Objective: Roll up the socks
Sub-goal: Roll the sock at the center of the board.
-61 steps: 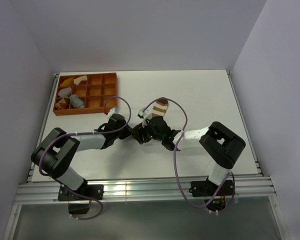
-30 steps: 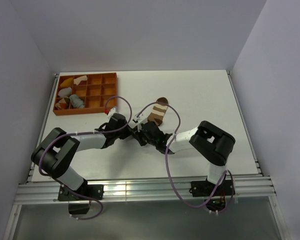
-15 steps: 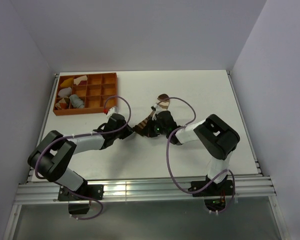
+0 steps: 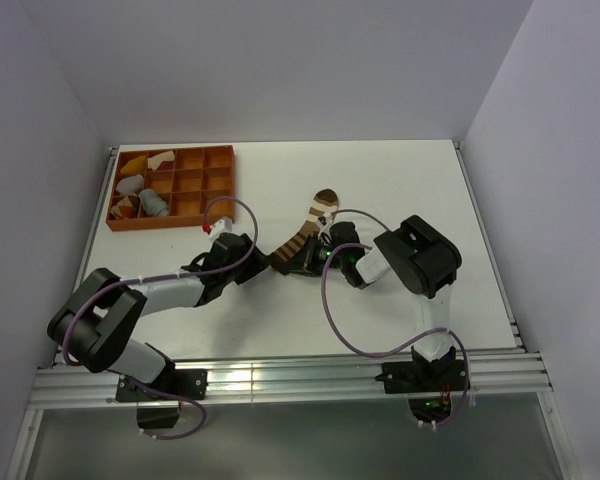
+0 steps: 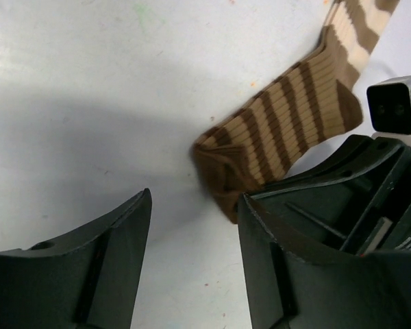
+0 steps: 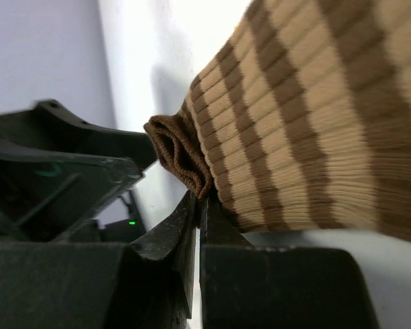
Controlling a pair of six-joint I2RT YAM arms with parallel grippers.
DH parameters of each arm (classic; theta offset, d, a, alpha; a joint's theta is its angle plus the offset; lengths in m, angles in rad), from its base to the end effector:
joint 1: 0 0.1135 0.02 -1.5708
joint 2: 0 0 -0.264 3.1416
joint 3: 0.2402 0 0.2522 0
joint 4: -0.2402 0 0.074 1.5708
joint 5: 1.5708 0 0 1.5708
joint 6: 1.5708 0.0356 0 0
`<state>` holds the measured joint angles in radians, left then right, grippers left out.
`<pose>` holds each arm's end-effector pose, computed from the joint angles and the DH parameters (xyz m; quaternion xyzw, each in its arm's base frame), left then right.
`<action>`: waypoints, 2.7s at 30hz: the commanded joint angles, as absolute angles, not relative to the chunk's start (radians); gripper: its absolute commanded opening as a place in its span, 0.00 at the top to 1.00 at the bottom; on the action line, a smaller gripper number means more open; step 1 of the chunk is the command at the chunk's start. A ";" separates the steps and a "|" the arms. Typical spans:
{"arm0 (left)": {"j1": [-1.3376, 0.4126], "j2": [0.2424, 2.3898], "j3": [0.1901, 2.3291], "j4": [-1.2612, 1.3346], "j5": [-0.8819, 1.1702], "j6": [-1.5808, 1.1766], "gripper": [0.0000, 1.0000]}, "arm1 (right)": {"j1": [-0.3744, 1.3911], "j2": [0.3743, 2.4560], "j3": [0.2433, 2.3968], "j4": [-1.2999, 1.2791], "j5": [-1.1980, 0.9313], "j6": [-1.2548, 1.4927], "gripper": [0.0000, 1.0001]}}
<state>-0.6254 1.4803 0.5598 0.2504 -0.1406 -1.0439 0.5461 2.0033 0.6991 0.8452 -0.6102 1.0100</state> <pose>0.2282 -0.1586 0.1499 -0.2165 0.8721 -0.2793 0.3384 0.2847 0.1969 0.0870 0.0320 0.8249 0.5350 0.1794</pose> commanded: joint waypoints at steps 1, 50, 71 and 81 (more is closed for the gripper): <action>-0.629 1.450 0.532 0.316 -0.158 -1.060 0.41 | 0.519 2.046 0.675 0.977 -0.681 1.150 1.00; -0.591 1.773 0.658 0.318 -0.066 -1.106 0.74 | 0.479 2.102 0.732 0.805 -0.701 1.184 1.00; -0.629 1.804 0.942 -0.158 -0.189 -0.905 1.00 | 0.600 1.686 0.821 0.299 -0.313 0.405 0.52; -0.632 1.819 1.037 -0.227 -0.135 -0.802 1.00 | 0.785 1.631 0.667 0.537 0.035 0.069 0.50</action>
<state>-0.6281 1.7882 1.0004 -0.1272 -0.1459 -0.8745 0.7574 1.6711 0.7120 0.4236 -0.1268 0.2214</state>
